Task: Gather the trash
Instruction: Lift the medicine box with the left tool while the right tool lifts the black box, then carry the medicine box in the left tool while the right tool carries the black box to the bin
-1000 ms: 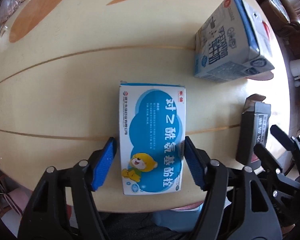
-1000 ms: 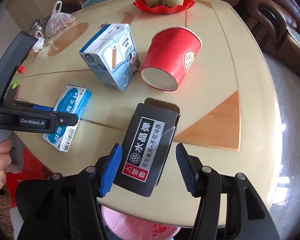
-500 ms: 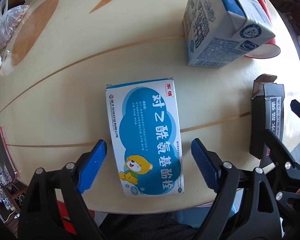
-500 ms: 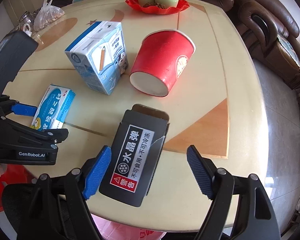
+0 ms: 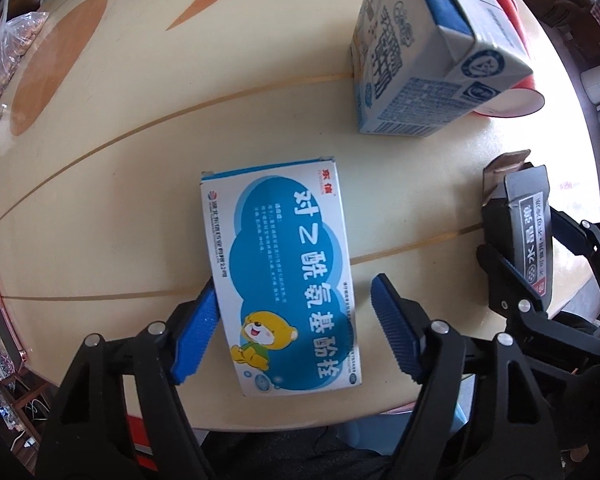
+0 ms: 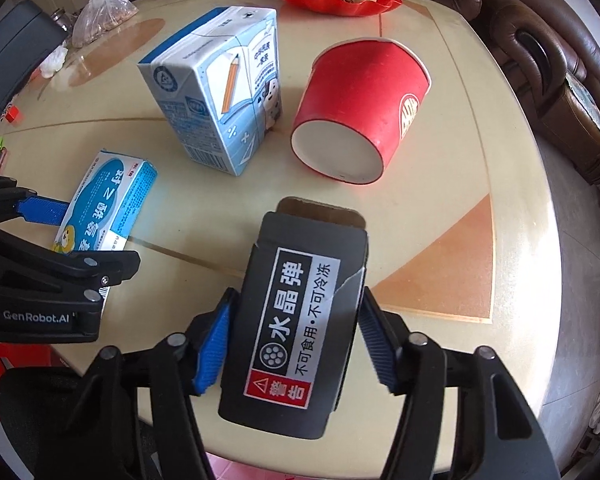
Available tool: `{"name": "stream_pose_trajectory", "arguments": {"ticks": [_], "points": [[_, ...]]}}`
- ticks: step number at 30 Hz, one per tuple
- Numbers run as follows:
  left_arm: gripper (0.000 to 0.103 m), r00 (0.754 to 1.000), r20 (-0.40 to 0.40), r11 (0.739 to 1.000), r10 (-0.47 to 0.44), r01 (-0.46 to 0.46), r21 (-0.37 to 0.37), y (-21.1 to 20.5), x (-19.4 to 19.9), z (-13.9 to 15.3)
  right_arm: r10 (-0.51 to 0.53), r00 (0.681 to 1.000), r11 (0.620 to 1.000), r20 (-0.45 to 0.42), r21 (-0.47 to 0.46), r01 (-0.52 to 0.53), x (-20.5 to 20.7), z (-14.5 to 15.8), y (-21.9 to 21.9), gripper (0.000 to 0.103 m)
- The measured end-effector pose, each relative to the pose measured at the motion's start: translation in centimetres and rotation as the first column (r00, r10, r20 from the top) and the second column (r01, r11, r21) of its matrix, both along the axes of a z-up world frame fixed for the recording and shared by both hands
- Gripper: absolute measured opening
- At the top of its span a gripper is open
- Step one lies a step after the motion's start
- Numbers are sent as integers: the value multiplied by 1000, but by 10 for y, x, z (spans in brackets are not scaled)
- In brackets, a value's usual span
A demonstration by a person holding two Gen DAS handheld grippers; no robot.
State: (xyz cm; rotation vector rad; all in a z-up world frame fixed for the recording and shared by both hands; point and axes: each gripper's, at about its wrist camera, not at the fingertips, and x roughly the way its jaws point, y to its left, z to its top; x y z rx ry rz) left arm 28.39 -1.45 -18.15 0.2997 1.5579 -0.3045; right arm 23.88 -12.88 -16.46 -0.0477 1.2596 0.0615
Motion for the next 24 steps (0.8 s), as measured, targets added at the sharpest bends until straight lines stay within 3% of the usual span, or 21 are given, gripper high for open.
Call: {"name": "stream_pose_trajectory", "arguments": {"ticks": [2, 13, 24], "points": [[63, 1000, 1, 1000, -8, 8, 0, -3, -2, 0, 2, 1000, 1000, -4, 4, -2, 1, 1, 1, 56], [62, 1000, 20, 1000, 0, 0, 22, -1, -18, -14, 13, 999, 1000, 47, 8, -14, -8, 28, -14, 54], [62, 977, 212, 1000, -17, 20, -12, 6, -72, 41, 40, 992, 999, 120, 7, -41, -58, 67, -28, 54]]}}
